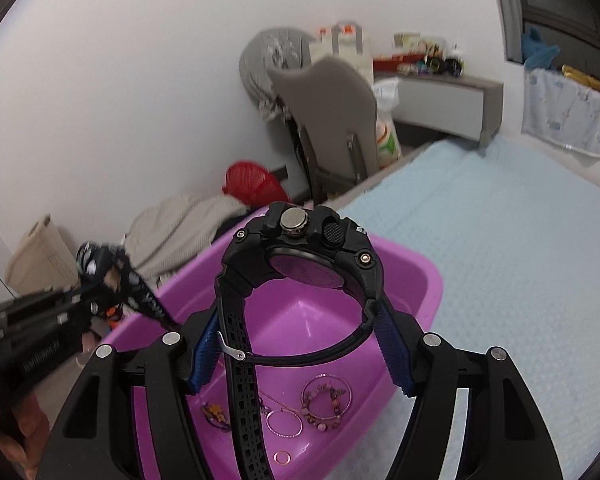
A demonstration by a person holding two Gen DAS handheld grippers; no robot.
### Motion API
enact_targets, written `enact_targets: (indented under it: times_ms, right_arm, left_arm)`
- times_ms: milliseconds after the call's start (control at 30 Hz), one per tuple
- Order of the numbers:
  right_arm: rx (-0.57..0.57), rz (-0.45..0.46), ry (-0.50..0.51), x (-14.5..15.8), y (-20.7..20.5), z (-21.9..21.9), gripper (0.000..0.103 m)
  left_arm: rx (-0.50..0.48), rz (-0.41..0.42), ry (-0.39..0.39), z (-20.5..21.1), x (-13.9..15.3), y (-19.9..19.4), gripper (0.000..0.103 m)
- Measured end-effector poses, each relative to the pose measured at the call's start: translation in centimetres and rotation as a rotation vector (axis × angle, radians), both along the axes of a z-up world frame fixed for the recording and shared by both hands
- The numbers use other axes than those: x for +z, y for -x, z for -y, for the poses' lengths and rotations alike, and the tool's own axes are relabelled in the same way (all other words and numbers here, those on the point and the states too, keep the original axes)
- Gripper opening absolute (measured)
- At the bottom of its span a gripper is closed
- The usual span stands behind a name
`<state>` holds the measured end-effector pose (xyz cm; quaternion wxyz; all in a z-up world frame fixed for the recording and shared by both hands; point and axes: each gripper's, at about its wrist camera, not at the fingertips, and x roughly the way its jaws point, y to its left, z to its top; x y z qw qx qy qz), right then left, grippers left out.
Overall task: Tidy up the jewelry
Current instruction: 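Lift and carry the lanyard and watch over the pink tub, then open both grippers to drop the lanyard and watch into the tub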
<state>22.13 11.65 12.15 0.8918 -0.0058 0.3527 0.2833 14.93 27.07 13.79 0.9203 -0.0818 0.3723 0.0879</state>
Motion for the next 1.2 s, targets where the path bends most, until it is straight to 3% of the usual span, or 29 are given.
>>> enact_targets:
  times_ms: [233,600,633,700,733,833,1200]
  right_arm:
    - [0.032,-0.09,0.086,-3.3,-3.0,-2.8,0.065]
    - [0.021,-0.151,0.204,-5.7,-6.2,-5.3,0.065]
    - [0.015,-0.161,0.216,-6.0,-6.5,-5.4,0.066]
    - [-0.001,-0.211,0.243,-6.9,-7.3,-5.5,0.067]
    - [-0.007,-0.236,0.253,-7.3,-7.6,-5.5,0.067]
    - [-0.015,-0.279,0.269,-8.3,-7.7,-5.1,0.068]
    - [-0.036,-0.214,0.212,-6.2,-6.1,-4.0,0.073]
  left_arm:
    - [0.065,-0.127,0.022,-1.2,-5.5,-0.9,0.005]
    - [0.138,-0.227,0.036,-1.6,-7.9,-2.5,0.008]
    - [0.146,-0.232,0.036,-1.6,-7.9,-2.5,0.014]
    - [0.174,-0.239,0.028,-1.8,-7.8,-2.4,0.049]
    - [0.192,-0.235,0.025,-2.0,-7.7,-2.3,0.083]
    - [0.217,-0.181,-0.001,-2.3,-6.6,-1.6,0.086]
    - [0.226,-0.197,0.04,-2.7,-6.2,-0.8,0.087]
